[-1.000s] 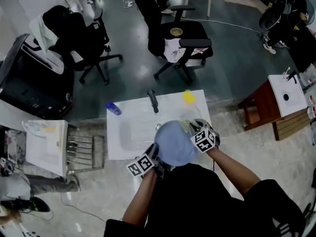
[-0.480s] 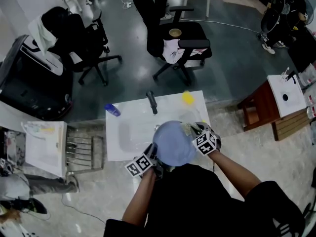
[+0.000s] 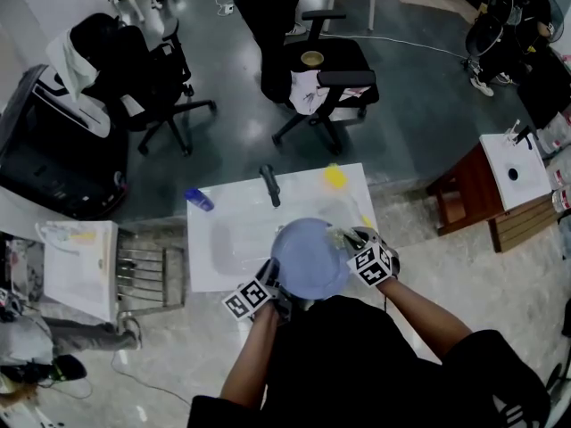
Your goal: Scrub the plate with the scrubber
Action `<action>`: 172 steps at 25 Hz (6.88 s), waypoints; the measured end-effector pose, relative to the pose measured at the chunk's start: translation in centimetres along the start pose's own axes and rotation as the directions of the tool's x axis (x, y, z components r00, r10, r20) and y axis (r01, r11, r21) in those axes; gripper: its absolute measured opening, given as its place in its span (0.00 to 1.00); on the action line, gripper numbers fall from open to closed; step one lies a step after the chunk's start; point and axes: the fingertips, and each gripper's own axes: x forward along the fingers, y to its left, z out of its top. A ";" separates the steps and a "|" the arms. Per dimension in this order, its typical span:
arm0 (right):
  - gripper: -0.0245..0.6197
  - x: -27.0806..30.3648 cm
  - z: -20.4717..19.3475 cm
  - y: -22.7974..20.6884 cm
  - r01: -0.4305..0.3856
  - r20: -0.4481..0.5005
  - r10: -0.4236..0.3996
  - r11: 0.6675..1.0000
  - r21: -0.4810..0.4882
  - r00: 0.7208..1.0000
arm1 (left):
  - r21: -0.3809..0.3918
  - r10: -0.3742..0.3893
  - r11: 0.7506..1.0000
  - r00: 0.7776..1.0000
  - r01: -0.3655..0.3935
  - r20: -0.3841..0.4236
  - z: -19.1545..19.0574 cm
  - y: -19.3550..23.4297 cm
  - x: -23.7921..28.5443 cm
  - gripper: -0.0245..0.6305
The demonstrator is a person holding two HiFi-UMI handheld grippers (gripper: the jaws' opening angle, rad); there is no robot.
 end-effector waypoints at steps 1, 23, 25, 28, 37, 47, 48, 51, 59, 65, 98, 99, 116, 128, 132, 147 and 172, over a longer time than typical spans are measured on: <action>0.13 -0.1 -0.1 0.1 -0.004 -0.002 0.004 1.000 0.002 1.000 | -0.005 0.003 1.000 1.000 -0.003 0.001 0.0 0.1 0.0 0.13; 0.13 -1.8 0.4 2.1 -0.083 0.030 0.080 0.991 0.108 0.996 | -0.089 0.027 0.996 0.995 -0.018 0.095 1.9 1.7 -0.1 0.13; 0.13 -2.0 0.5 2.2 -0.088 0.036 0.084 0.989 0.118 0.996 | -0.104 0.028 0.994 0.995 -0.018 0.099 2.0 1.9 -0.1 0.13; 0.13 -2.2 0.5 2.7 -0.105 0.043 0.100 0.985 0.135 0.994 | -0.122 0.042 0.992 0.994 -0.029 0.105 1.9 2.3 -0.2 0.13; 0.13 -3.1 0.7 4.4 -0.165 0.049 0.160 0.975 0.151 0.986 | -0.142 0.045 0.990 0.991 -0.027 0.128 2.1 2.6 0.0 0.13; 0.13 -3.3 1.3 7.0 -0.235 0.048 0.231 0.964 0.121 0.972 | -0.150 0.034 0.989 0.990 -0.014 0.136 2.4 2.2 0.9 0.13; 0.13 -3.3 1.4 7.3 -0.244 0.050 0.239 0.962 0.123 0.970 | -0.152 0.034 0.988 0.990 -0.013 0.136 2.5 2.2 0.9 0.13; 0.13 -3.4 1.8 7.9 -0.266 0.056 0.261 0.954 0.136 0.964 | -0.150 0.036 0.989 0.990 -0.015 0.139 2.7 2.3 0.9 0.13; 0.13 -2.9 3.0 9.7 -0.311 0.068 0.304 0.939 0.149 0.950 | -0.179 0.045 0.984 0.989 -0.020 0.140 3.1 3.4 0.6 0.13; 0.13 -2.5 5.0 11.6 -0.358 0.071 0.351 0.922 0.150 0.934 | -0.194 0.048 0.981 0.989 -0.020 0.138 4.2 4.3 0.2 0.13; 0.13 1.5 13.3 17.8 -0.459 0.073 0.457 0.849 0.263 0.887 | -0.201 -0.022 0.979 1.000 0.025 0.017 5.5 5.4 -1.0 0.13; 0.13 1.7 13.5 17.7 -0.457 0.074 0.455 0.848 0.270 0.888 | -0.201 -0.026 0.979 1.000 0.028 0.014 5.4 5.3 -1.1 0.13; 0.13 5.7 16.0 17.7 -0.420 0.050 0.424 0.862 0.283 0.904 | -0.189 -0.076 0.979 0.997 0.075 0.006 6.6 5.8 -1.8 0.13; 0.13 8.3 15.1 15.8 -0.345 -0.030 0.360 0.911 0.225 0.932 | -0.166 -0.138 0.978 0.990 0.129 -0.042 6.7 4.4 -1.6 0.13; 0.13 8.6 14.9 15.5 -0.318 -0.058 0.333 0.931 0.179 0.941 | -0.169 -0.147 0.976 0.988 0.137 -0.052 6.5 4.5 -1.8 0.13; 0.14 9.1 13.9 13.0 -0.254 -0.095 0.277 0.947 0.197 0.956 | -0.167 -0.180 0.971 0.982 0.169 -0.059 6.5 4.2 -2.1 0.13; 0.14 9.2 11.9 9.1 -0.143 -0.175 0.181 0.968 0.209 0.968 | -0.163 -0.218 0.966 0.973 0.203 -0.080 7.6 4.4 -2.6 0.14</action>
